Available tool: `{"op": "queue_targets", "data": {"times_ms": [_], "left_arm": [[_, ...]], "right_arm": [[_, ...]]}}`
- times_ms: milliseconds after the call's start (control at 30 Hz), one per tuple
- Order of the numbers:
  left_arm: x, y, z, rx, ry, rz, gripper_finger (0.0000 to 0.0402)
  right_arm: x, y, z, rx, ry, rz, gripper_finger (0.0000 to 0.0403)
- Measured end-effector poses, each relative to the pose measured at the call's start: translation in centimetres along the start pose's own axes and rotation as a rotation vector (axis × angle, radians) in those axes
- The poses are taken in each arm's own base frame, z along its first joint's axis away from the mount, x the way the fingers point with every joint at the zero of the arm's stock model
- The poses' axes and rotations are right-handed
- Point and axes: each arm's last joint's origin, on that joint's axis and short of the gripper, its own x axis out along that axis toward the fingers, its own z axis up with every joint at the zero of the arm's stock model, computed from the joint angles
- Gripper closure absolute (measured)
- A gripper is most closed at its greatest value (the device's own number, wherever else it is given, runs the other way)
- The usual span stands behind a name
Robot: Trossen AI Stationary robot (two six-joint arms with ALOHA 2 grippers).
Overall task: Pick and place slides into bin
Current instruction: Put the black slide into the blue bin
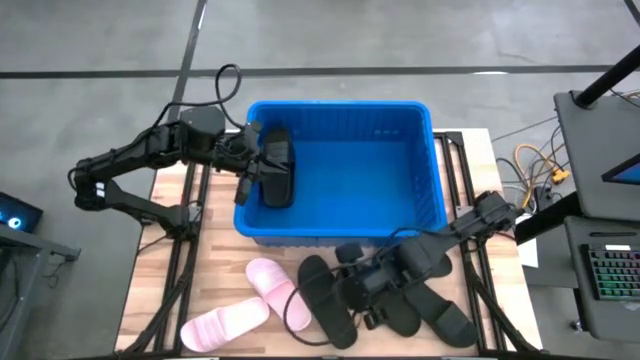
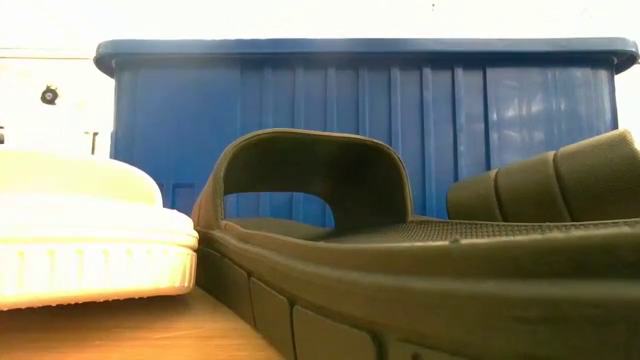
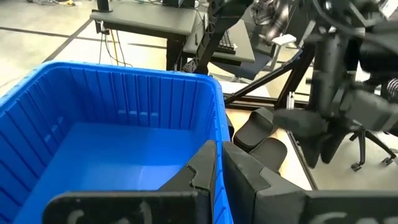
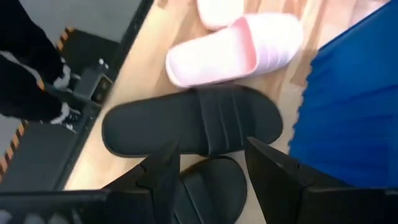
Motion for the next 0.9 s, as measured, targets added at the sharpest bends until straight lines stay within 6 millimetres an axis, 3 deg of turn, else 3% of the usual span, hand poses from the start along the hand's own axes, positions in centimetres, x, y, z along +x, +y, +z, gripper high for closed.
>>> {"op": "queue_targets", "data": {"times_ms": [567,700,900], "left_arm": [[1.8,0.4,-0.3,-0.007,0.046,0.003,0.0391],[1.7,0.4,-0.3,-0.006,0.044,0.003,0.0391],[1.8,0.4,-0.3,-0.006,0.045,0.003,0.0391]], "right_arm": [[11.6,1.3,-0.6,-0.037,0.195,-0.081,0.0232],[12.5,1.1,-0.2,-0.072,0.150,-0.190,0.0232],[12.4,0.9,-0.1,-0.141,0.134,-0.208,0.0232]]}}
